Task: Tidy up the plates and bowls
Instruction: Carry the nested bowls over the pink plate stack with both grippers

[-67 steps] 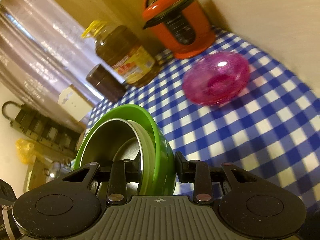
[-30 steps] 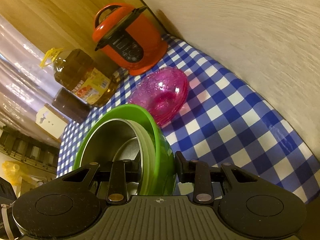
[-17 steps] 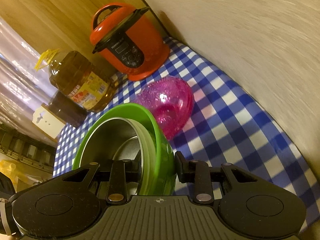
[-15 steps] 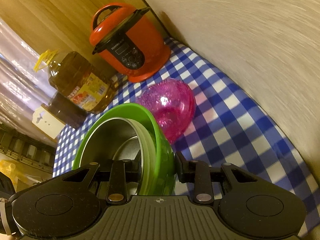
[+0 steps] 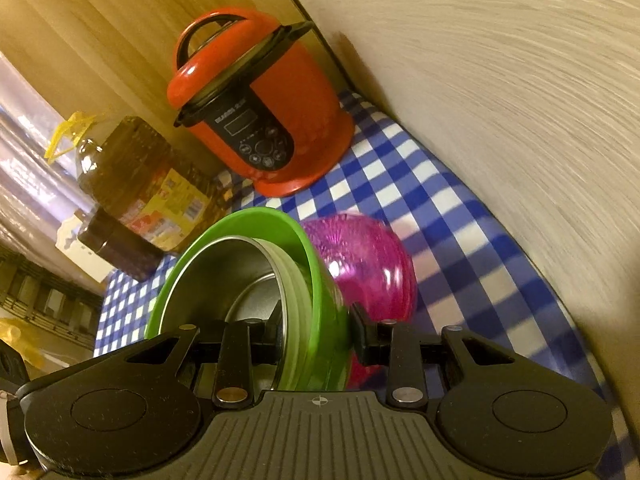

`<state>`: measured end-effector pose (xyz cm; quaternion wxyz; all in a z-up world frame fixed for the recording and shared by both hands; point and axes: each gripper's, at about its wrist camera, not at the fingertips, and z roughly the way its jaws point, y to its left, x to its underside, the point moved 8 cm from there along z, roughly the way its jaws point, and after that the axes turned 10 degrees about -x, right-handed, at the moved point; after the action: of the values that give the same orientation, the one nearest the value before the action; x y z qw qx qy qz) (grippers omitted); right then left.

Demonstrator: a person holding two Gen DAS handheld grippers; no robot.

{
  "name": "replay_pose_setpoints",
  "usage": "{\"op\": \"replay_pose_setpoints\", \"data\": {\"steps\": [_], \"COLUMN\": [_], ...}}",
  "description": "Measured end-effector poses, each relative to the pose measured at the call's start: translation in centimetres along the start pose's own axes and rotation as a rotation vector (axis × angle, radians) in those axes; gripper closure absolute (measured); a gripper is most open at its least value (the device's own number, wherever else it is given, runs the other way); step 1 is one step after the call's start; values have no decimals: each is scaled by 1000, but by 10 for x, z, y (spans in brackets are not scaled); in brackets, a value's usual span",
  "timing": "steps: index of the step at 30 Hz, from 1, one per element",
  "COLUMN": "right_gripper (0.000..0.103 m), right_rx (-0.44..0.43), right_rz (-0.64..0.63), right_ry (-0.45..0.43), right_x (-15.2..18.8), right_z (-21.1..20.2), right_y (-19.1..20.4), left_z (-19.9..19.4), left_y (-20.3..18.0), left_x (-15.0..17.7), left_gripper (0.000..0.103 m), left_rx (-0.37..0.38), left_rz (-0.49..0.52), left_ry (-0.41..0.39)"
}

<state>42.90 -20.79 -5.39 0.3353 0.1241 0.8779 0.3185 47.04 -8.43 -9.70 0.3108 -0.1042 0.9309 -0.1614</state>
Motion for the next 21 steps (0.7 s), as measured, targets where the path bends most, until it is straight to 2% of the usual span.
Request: {"op": "replay_pose_setpoints", "data": {"steps": [13,21], "right_gripper": [71,71], "right_rx": [-3,4], "right_rz": [-20,-37], "right_ry": [46,58], "right_x": [-16,-16], "right_z": [62,79], "right_y": [-28,-42], "left_z": [53,72], "left_y": [17,22], "left_x": [-6,-2], "left_gripper": [79,79], "left_rx": [-32,-32], "left_rz": [-50,-66], "left_ry": [12,12]}}
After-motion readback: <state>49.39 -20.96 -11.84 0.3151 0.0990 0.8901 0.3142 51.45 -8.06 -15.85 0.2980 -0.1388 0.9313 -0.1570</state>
